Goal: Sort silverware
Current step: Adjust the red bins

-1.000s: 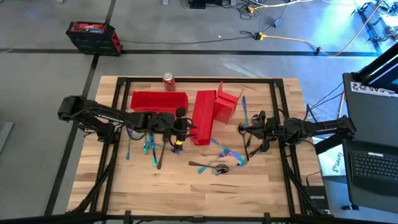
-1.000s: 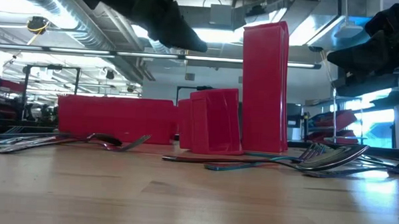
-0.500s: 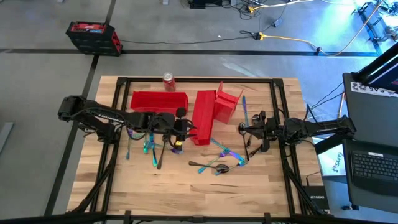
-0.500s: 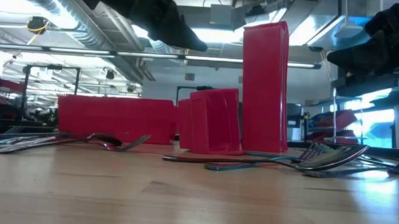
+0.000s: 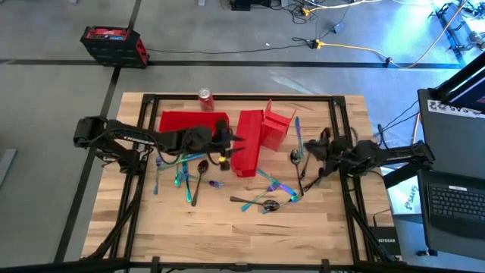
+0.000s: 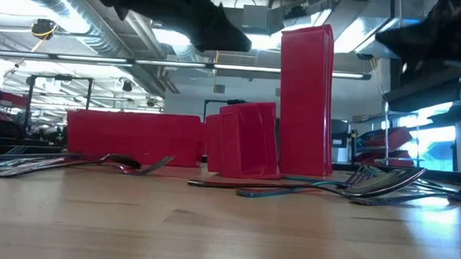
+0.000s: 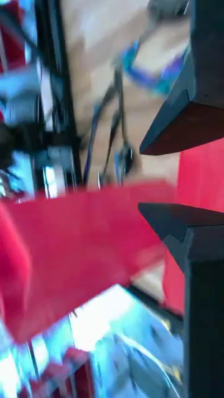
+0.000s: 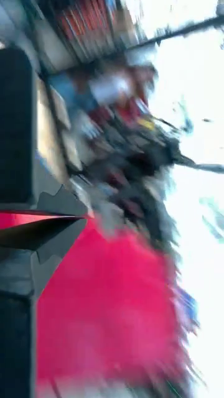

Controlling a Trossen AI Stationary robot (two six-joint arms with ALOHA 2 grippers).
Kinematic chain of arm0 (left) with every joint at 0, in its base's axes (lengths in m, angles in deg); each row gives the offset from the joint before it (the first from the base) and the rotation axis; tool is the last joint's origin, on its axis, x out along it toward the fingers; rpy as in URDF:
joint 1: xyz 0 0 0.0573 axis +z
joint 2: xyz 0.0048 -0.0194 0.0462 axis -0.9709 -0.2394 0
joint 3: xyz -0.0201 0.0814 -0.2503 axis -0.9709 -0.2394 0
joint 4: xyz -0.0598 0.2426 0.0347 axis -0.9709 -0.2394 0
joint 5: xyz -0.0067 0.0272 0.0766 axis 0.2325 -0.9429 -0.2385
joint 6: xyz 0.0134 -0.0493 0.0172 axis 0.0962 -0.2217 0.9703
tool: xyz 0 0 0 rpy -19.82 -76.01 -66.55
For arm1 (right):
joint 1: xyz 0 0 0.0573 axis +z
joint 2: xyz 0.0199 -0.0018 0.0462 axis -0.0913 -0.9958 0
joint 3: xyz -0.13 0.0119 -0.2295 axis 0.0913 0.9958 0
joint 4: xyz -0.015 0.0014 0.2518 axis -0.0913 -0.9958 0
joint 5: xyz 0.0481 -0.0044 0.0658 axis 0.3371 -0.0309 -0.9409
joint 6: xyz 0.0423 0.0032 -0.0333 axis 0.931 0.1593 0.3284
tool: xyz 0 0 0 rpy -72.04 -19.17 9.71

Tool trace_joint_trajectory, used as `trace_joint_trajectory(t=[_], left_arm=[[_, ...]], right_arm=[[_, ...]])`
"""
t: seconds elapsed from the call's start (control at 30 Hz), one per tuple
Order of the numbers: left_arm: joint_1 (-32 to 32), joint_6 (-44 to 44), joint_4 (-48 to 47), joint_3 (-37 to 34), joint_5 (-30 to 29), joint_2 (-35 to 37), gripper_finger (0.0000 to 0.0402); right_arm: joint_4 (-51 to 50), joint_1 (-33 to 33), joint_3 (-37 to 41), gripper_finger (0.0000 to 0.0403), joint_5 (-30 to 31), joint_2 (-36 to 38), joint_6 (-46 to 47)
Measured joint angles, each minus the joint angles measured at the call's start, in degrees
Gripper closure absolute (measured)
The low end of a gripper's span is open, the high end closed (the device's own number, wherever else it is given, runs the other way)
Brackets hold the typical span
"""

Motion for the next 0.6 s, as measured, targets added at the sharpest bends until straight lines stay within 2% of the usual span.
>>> trace_joint_trajectory(t=[0.1,0.17,0.27,0.33,0.43,0.6], left_arm=[[1.59,-3.63,-0.28,0.00,-5.43,0.02,0.0280],[2.60,-5.71,-0.31,0.00,-6.09,0.02,0.0280],[3.58,-7.54,-0.09,0.00,-6.05,0.00,0.0280],[4.10,-7.66,0.02,0.00,-6.00,0.00,0.0280],[4.75,-6.89,-0.06,0.00,-5.93,0.00,0.0280],[5.48,-5.22,0.13,0.00,-2.85,0.00,0.0280]], right_arm=[[0.55,-0.71,-6.69,0.0403,5.39,0.02,-4.01],[-1.61,-1.27,-11.33,0.0403,7.42,-0.96,-8.60],[-13.88,-2.49,-18.87,0.0403,11.90,-4.38,-15.24],[-18.17,-3.95,-24.02,0.0403,13.86,-7.37,-16.67],[-19.66,-6.04,-32.50,0.0402,10.87,-10.58,-16.61],[-39.94,-10.13,-46.77,0.0402,8.72,-19.78,-17.17]])
